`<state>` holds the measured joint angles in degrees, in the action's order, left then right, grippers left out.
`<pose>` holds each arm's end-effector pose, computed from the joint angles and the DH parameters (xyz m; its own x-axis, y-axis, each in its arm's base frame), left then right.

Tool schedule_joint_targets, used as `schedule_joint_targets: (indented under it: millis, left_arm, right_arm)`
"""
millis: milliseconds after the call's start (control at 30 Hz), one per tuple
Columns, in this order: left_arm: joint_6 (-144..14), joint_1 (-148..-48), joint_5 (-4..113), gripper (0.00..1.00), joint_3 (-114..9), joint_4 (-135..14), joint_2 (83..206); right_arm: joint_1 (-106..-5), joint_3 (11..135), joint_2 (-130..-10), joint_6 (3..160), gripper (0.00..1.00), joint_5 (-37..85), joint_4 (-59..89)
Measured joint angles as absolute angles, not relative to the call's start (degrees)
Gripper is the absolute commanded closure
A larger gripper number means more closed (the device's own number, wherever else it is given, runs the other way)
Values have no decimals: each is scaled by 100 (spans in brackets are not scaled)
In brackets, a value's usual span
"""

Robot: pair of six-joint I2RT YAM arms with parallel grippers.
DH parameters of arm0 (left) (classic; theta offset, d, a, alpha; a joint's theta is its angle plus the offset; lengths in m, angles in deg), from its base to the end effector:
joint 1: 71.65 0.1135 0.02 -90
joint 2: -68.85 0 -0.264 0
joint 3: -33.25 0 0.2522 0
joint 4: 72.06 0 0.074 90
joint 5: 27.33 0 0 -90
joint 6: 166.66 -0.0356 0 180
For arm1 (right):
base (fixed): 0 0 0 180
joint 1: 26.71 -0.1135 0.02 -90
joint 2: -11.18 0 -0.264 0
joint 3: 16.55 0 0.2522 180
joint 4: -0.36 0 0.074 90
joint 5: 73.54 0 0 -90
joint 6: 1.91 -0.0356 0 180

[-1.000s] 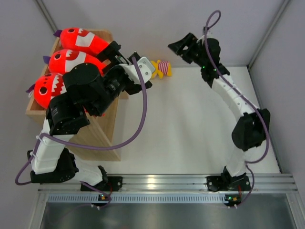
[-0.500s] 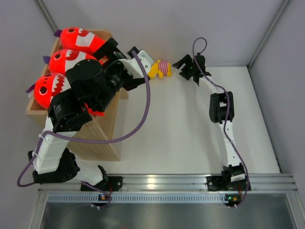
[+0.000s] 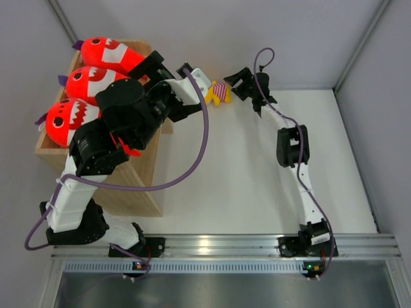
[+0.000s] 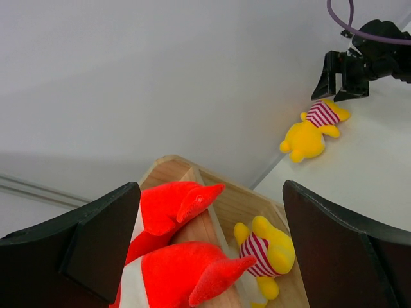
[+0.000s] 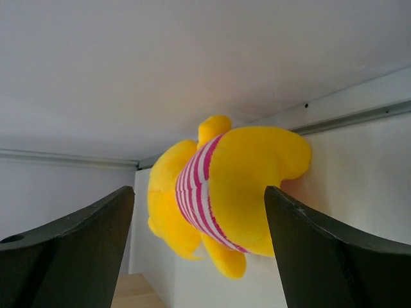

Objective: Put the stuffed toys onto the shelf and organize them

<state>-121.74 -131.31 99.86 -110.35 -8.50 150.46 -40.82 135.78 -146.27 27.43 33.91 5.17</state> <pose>0.1207 -0.1637 0.5945 0.2609 0.6709 -0.6941 0.2798 0.6356 0.7195 0.6000 0.1618 0.1736 -0.5344 0.7231 -0.4376 -0.1085 0.4547 0.8840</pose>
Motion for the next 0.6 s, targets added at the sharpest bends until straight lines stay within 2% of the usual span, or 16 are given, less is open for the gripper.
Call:
schedule_joint_targets:
  millis: [67, 167, 267, 300, 333, 367, 467, 600]
  left_arm:
    - [-12174, -13129, 9986, 2, -11035, -850, 15046]
    - [-12174, -13131, 9984, 2, -11033, -839, 15046]
    - [-12174, -13131, 9984, 2, -11035, -830, 15046]
    - [-12174, -13131, 9984, 2, -11035, -826, 15043]
    - [-12174, -13131, 9984, 2, -11033, -822, 15043]
    - [-12174, -13129, 9984, 2, -11033, -817, 15043]
    - [-12174, -13107, 9984, 2, -11033, -813, 15039]
    - [-12172, -13048, 9968, 2, -11022, -809, 15006]
  right_arm:
    - [-4172, 13578, -14699, 2745, 18, 3247, 519]
    - [-4268, 13576, -14854, 2745, 25, 3124, 558]
    - [-4310, 13576, -14983, 2782, 62, 3072, 595]
    - [-4318, 13576, -15014, 2795, 83, 3072, 611]
    - [-4323, 13573, -15018, 2815, 95, 3072, 615]
    - [-4325, 13569, -15018, 2820, 100, 3068, 617]
    - [-4316, 13326, -14946, 2887, 100, 3111, 418]
    - [-4248, 11871, -14183, 3320, 100, 3393, -170]
